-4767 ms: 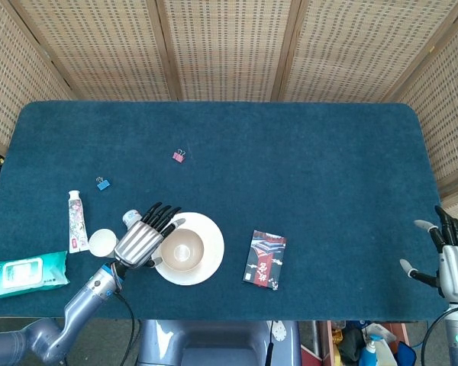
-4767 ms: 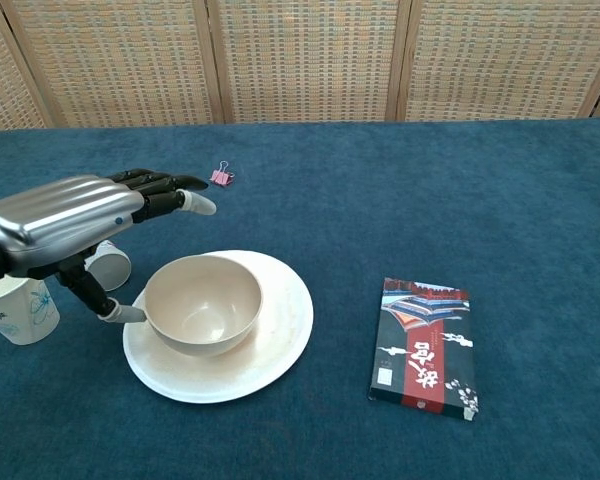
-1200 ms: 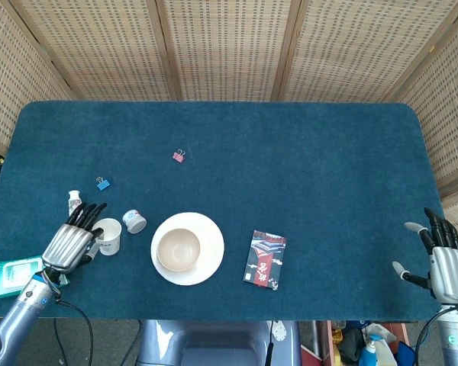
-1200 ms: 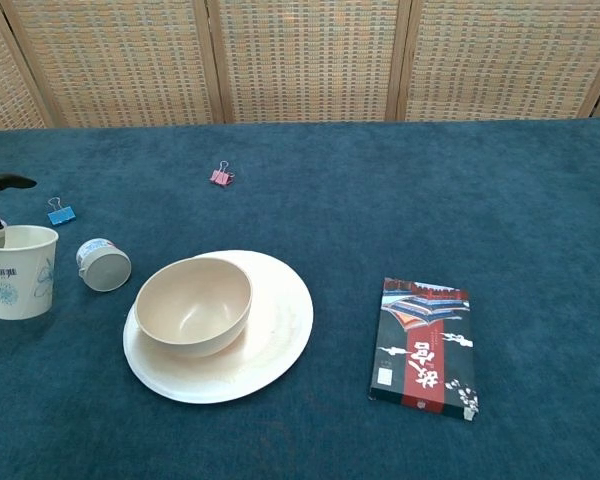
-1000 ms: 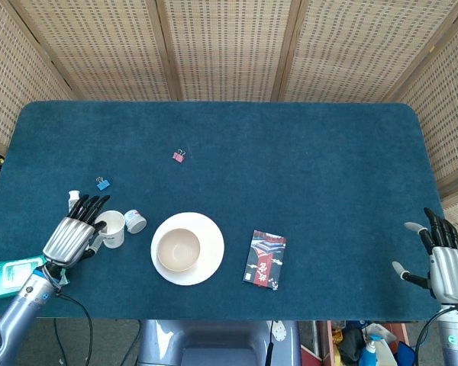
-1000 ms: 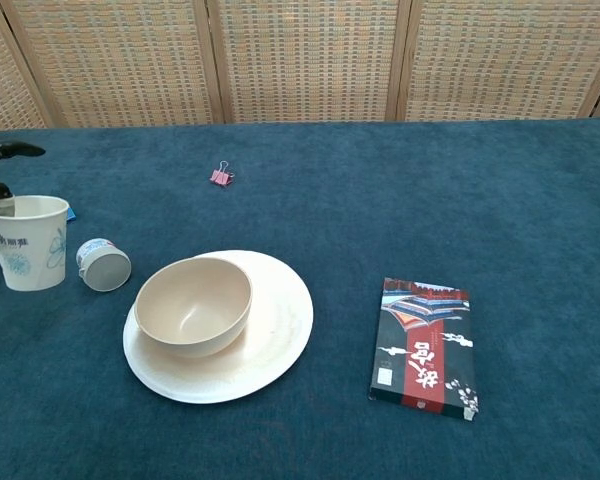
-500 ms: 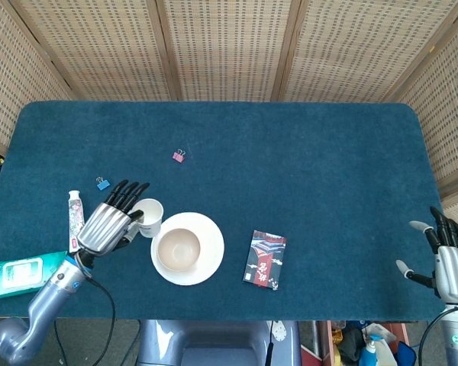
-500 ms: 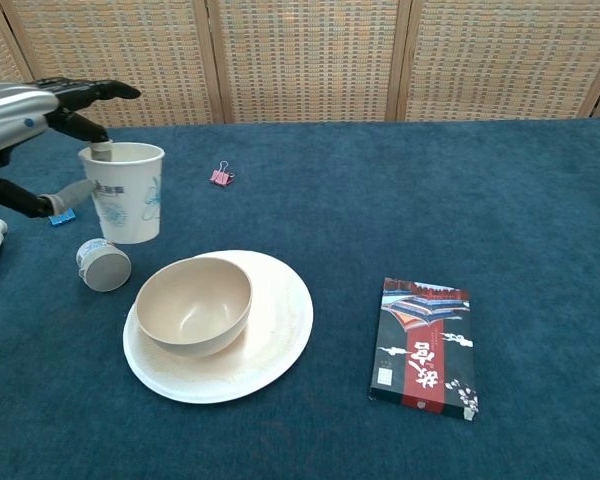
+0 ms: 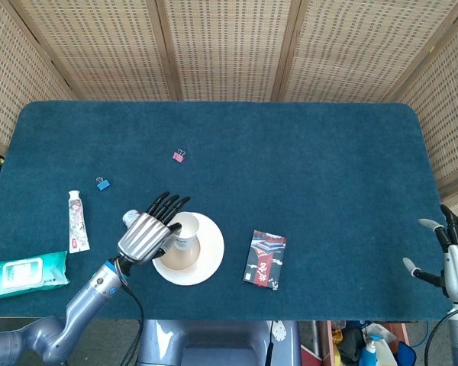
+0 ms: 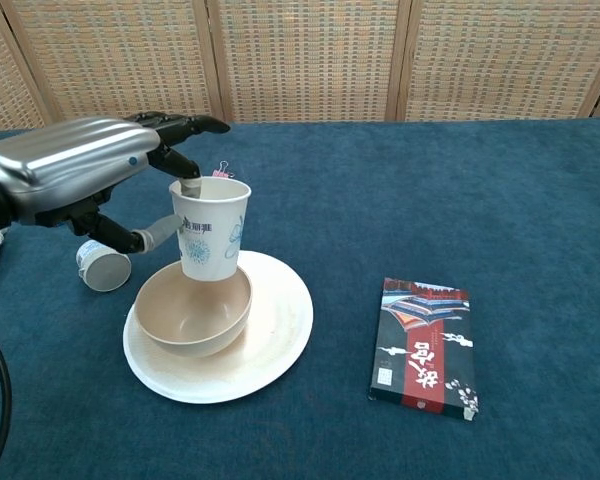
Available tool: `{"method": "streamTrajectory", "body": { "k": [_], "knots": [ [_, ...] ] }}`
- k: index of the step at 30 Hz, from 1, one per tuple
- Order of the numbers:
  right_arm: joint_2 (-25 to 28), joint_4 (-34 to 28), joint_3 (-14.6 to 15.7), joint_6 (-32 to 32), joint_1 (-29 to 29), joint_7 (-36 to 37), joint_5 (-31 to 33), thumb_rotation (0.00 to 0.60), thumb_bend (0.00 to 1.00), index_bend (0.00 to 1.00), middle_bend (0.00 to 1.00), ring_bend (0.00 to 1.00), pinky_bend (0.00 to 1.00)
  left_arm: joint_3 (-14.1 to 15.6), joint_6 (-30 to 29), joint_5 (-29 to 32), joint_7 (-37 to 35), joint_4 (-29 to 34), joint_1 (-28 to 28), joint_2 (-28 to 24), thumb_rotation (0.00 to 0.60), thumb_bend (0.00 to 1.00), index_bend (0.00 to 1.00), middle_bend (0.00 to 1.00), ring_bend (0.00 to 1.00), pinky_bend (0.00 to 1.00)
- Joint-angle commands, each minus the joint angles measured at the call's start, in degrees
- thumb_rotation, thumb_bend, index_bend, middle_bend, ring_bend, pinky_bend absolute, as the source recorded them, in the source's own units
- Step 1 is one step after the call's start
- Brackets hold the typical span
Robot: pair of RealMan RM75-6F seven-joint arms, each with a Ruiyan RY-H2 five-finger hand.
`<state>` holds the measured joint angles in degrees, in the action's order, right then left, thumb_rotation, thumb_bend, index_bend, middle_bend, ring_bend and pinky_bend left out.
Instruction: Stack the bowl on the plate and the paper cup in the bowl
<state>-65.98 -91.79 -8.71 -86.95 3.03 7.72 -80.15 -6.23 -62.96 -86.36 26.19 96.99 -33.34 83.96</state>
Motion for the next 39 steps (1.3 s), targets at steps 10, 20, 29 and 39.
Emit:
{"method": "streamTrajectory", "body": {
  "k": [10,20,29,39],
  "knots": [
    [0.2,0.0,0.0,-0.1,-0.2,0.2,0.0,0.6,0.15,0.22,0.0,0.0,0.0,3.0,0.2,0.0,0.4,-1.8,0.4,1.5,0.6,0.5,0.6,0.01,0.0,0.0],
    [0.2,0.0,-0.1,0.1,-0.1,0.3,0.1,0.6,0.15,0.22,0.0,0.0,0.0,4.0,0.4,0.6,0.8,-4.3,0.5,1.9,0.6,0.5,0.6,0.01,0.0,0.0],
    [0.3,0.0,-0.1,0.0,-0.2,0.5,0.0,0.6,0.15,0.22,0.0,0.0,0.0,4.2,0.8,1.2,1.2,-6.0,0.3,2.9,0.6,0.36,0.53,0.0,0.0,0.0],
    [0.3,0.2,-0.1,0.0,-0.2,0.6,-0.1,0.6,0.15,0.22,0.0,0.0,0.0,4.5,1.6,2.1,0.5,-5.7,0.1,2.4,0.6,0.08,0.34,0.0,0.0,0.0]
  ]
}}
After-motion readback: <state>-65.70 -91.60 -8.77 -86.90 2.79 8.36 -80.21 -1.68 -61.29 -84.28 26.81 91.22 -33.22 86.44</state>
